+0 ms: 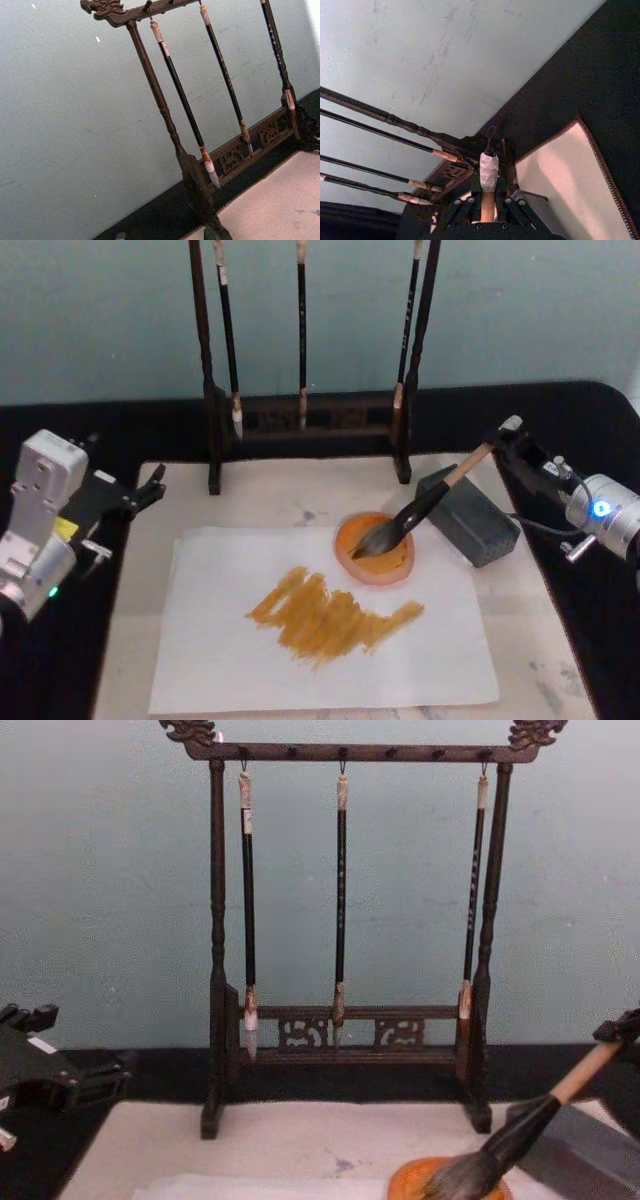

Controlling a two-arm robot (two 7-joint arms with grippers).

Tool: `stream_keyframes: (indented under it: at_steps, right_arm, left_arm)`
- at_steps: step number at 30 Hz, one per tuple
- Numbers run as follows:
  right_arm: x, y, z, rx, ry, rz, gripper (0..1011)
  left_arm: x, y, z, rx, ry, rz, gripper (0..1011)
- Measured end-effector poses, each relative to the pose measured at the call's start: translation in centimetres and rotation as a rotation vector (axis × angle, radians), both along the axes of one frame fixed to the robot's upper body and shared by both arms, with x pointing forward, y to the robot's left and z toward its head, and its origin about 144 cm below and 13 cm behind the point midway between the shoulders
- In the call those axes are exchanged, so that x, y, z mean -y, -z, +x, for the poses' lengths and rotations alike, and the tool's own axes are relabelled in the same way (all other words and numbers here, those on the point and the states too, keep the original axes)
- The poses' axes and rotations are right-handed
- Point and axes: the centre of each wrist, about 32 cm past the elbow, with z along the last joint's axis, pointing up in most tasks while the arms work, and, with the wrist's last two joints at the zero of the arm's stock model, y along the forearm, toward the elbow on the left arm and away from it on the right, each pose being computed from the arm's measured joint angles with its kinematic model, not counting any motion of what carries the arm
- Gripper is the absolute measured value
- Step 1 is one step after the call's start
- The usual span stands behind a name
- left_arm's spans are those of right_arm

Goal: Pick up the brush from the inkstone, write on the paper, then place the brush back to its original position.

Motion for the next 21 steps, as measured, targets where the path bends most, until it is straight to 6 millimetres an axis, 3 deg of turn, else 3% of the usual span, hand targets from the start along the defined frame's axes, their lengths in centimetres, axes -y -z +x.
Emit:
stream_keyframes:
  at_steps: [21]
  right_arm:
    - [-0.47, 0.07, 0.38, -0.004, 0.003, -0.018, 168]
  left_arm:
    - [0.00, 0.00, 0.00, 0.000, 0.000, 0.000, 1010]
